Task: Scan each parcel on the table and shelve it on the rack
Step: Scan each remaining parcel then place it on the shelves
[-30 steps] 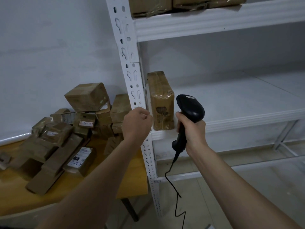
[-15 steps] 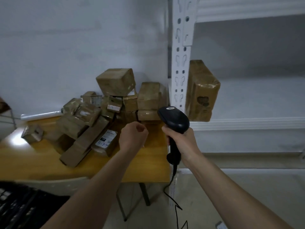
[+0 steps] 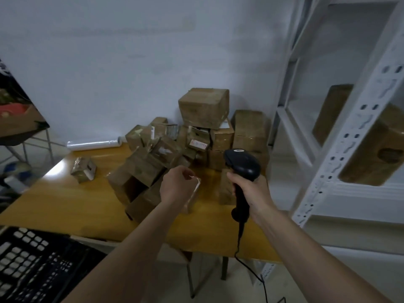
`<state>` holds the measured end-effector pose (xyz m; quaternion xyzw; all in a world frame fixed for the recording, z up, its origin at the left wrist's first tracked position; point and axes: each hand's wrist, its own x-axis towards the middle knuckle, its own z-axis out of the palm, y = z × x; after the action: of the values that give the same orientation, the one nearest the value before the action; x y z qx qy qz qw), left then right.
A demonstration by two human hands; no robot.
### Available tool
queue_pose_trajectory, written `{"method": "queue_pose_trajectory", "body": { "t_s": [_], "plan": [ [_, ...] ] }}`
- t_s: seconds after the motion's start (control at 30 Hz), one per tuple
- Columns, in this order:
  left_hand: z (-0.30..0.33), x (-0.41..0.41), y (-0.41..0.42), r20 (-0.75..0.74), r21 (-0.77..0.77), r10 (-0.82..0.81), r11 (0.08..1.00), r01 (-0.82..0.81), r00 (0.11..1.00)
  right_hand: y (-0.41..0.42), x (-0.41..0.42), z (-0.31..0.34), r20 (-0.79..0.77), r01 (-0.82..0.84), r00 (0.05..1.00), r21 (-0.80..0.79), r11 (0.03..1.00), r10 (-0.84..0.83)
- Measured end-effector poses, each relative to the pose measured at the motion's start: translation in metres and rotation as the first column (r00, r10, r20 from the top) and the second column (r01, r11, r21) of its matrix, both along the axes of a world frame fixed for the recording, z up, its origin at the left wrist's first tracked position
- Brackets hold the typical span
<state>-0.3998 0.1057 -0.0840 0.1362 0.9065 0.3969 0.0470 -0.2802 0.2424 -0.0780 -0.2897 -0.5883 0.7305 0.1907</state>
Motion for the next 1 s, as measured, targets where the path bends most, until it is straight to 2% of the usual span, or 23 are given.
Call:
{"method": "queue_pose_trajectory", "body": {
  "t_s": [0.23,0.37,0.63,0.8,0.87,1.0],
  "plan": [
    [-0.009,-0.066,-0.051,0.042,0.077,0.053,0.995,-0.056,0.998,-0.042,-0.068,-0.009,0.031,0.000,1.000,-0.008,1.000,0.000],
    [-0.012,-0.097,-0.065,0.090,0.033,0.069,0.997,-0.073,0.993,-0.055,-0.094,-0.016,0.056,0.038,0.998,-0.039,0.999,-0.036],
    [-0.020,-0.143,-0.057,0.162,-0.002,0.106,0.994,-0.107,0.981,-0.055,-0.136,-0.027,0.096,0.106,0.991,-0.095,0.990,-0.097],
    [-0.015,-0.172,-0.041,0.207,0.060,0.154,0.984,-0.170,0.966,-0.037,-0.172,-0.030,0.111,0.082,0.992,-0.164,0.983,-0.064],
    [-0.010,-0.184,-0.031,0.304,0.127,0.198,0.961,-0.245,0.932,-0.030,-0.189,-0.031,0.110,0.074,0.993,-0.213,0.974,-0.052],
    [-0.006,-0.210,-0.005,0.552,0.151,0.310,0.876,-0.459,0.774,-0.019,-0.220,-0.035,0.089,0.048,0.996,-0.251,0.967,-0.026]
  ]
}}
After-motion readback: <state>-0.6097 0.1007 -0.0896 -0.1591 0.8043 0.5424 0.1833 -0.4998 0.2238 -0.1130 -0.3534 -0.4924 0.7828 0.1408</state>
